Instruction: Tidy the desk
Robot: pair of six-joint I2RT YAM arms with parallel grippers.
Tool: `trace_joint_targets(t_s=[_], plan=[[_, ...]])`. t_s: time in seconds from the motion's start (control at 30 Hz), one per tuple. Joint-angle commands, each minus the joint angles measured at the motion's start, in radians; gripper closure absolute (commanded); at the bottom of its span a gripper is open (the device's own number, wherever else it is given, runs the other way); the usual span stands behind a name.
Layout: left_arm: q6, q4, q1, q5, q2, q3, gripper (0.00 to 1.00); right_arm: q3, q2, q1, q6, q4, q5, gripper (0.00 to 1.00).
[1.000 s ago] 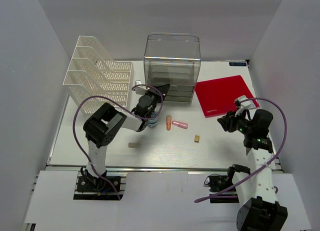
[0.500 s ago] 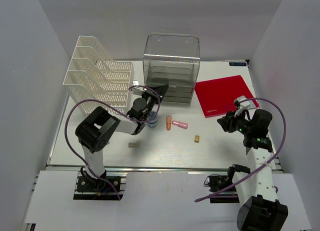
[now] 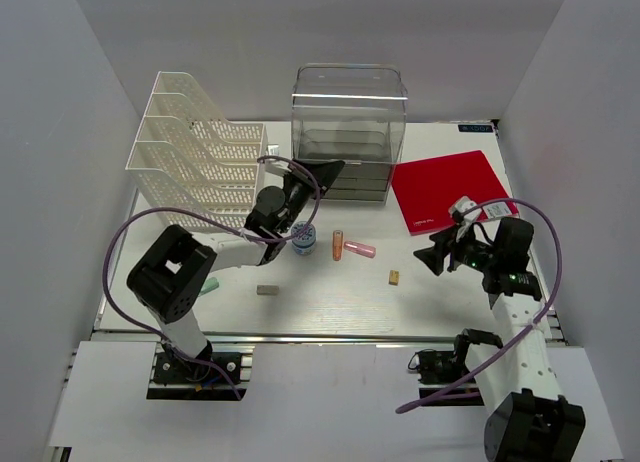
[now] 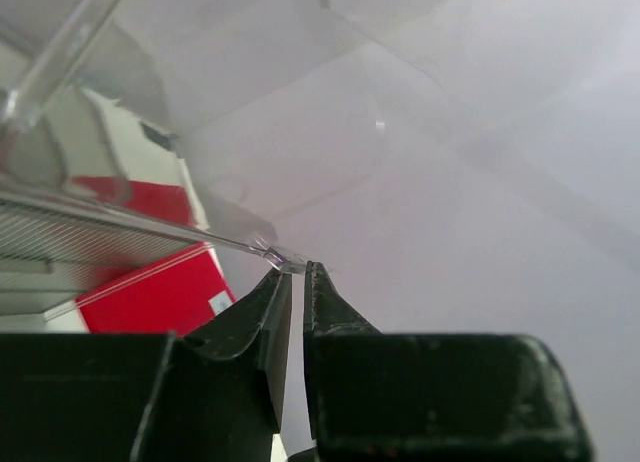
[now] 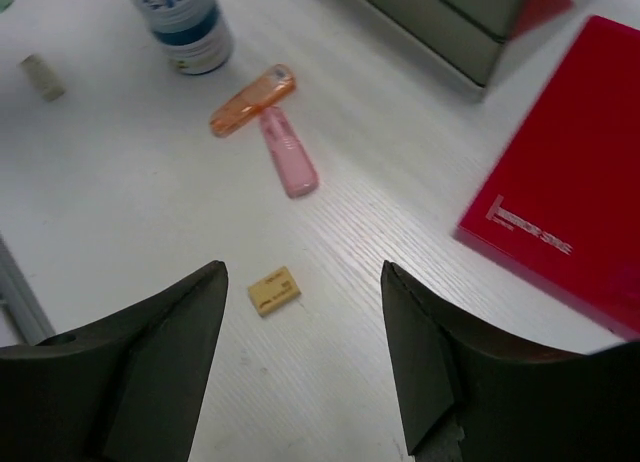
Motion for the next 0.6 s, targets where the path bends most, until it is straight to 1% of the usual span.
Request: trace_joint_targets(t_s=[0.0,0.03,0.1,0.13,0.17,0.2,0.27,0.3,0.33,0.37,0.5,0.53,0.57], plan=[[0.043,0.006,0.02,0.052,-0.076,0.063,1.0,0.032,0.045,0.056,-0.105,-0.025,-0.099,0.31],[0.042,0.005,0.02,0.052,-0.076,0.065,1.0,0.055,0.06,0.104,-0.128,-0.028,-0.09,0.3],[0.049,-0.006,0.02,0.056,-0.083,0.071,1.0,0.085,0.113,0.139,-0.191,-0.04,-0.055,0.29],[0.055,-0.014,0.02,0.061,-0.082,0.086,1.0,0.101,0.137,0.217,-0.204,-0.042,-0.041,0.28],[0.06,-0.021,0.02,0.066,-0.082,0.095,1.0,0.136,0.16,0.246,-0.227,-0.044,-0.025,0.28],[0.062,-0.035,0.02,0.072,-0.079,0.103,1.0,0.153,0.215,0.307,-0.233,-0.041,0.023,0.28],[0.062,-0.046,0.02,0.075,-0.074,0.123,1.0,0.184,0.275,0.377,-0.236,-0.016,0.096,0.27],[0.063,-0.047,0.02,0.078,-0.071,0.128,1.0,0.208,0.333,0.483,-0.245,0.013,0.18,0.28],[0.065,-0.049,0.02,0.079,-0.071,0.131,1.0,0.222,0.333,0.516,-0.247,0.03,0.18,0.28],[0.066,-0.061,0.029,0.079,-0.071,0.137,1.0,0.234,0.429,0.6,-0.247,0.047,0.291,0.28],[0.074,-0.084,0.029,0.079,-0.079,0.152,1.0,0.323,0.569,0.705,-0.184,0.14,0.395,0.26],[0.077,-0.089,0.029,0.075,-0.08,0.155,1.0,0.339,0.592,0.717,-0.176,0.171,0.412,0.21],[0.08,-0.099,0.029,0.073,-0.082,0.158,1.0,0.352,0.636,0.743,-0.167,0.186,0.445,0.2]])
